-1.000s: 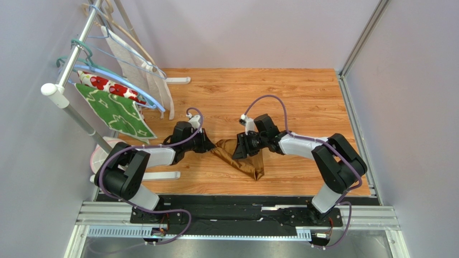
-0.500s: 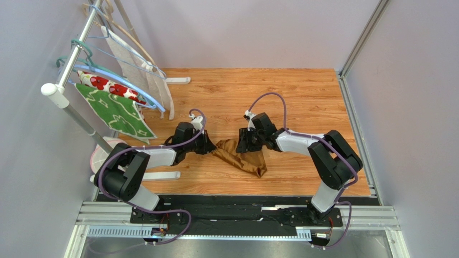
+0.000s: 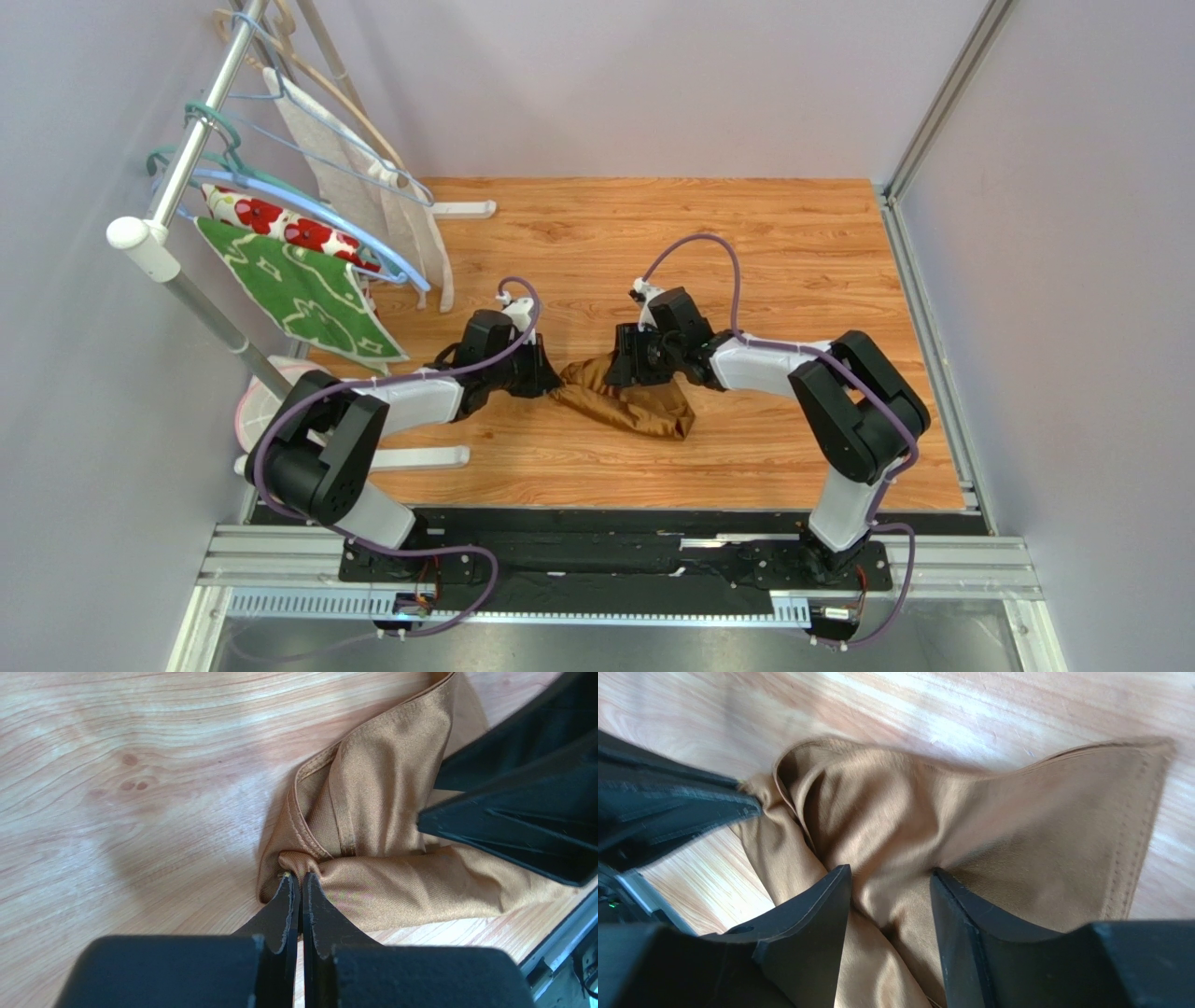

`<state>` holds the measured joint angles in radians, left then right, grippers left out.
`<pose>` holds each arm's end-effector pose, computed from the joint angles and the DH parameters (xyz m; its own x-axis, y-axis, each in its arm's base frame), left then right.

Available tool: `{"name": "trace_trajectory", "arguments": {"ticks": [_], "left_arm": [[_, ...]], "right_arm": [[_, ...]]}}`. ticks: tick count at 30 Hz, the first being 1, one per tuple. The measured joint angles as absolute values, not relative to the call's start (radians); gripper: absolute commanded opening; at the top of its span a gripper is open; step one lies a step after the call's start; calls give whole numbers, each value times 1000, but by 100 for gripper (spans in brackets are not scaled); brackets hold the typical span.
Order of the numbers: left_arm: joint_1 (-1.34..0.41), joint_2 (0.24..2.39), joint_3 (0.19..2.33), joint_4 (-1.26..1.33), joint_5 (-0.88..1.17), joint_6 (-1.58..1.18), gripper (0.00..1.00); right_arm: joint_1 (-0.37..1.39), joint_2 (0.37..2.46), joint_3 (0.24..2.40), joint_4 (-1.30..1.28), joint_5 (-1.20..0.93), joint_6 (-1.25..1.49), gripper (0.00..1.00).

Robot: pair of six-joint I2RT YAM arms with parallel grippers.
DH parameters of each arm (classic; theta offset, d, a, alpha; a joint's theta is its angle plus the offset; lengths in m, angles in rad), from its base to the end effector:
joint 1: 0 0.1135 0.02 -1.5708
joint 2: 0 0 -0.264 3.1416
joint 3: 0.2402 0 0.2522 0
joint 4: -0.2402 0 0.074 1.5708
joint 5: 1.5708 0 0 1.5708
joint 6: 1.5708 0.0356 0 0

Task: Fold the napkin, place the utensils inside, and roll it up
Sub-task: Roll the napkin with the utensil

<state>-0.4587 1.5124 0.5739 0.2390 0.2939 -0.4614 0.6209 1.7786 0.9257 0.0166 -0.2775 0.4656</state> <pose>0.2469 -0.1334 0.1453 -0.7941 -0.0831 -0.6021 0.3004 0.8075 -0.5077 0.2817 0.2135 0.1465 -0.8576 -0.0826 -0.5076 -0.3624 0.7974 0.4826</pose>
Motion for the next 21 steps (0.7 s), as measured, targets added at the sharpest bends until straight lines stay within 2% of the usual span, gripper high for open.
{"name": "trace_trajectory", "arguments": {"ticks": [4,12,13,21], "left_arm": [[-459,1526,629,146,278,-463,0],[-459,1578,723,27,283,-438,0],[-459,1579,729,18,282,-435,0],[-459,1587,748,-15,283,-418,0]], "right_arm": [[621,1708,908,-52,-265,414,54],[645,1376,879,-179,-270,223,58],[665,1356,865,-186,-260,202,62],[855,1348,730,-265,-176,131,63]]}}
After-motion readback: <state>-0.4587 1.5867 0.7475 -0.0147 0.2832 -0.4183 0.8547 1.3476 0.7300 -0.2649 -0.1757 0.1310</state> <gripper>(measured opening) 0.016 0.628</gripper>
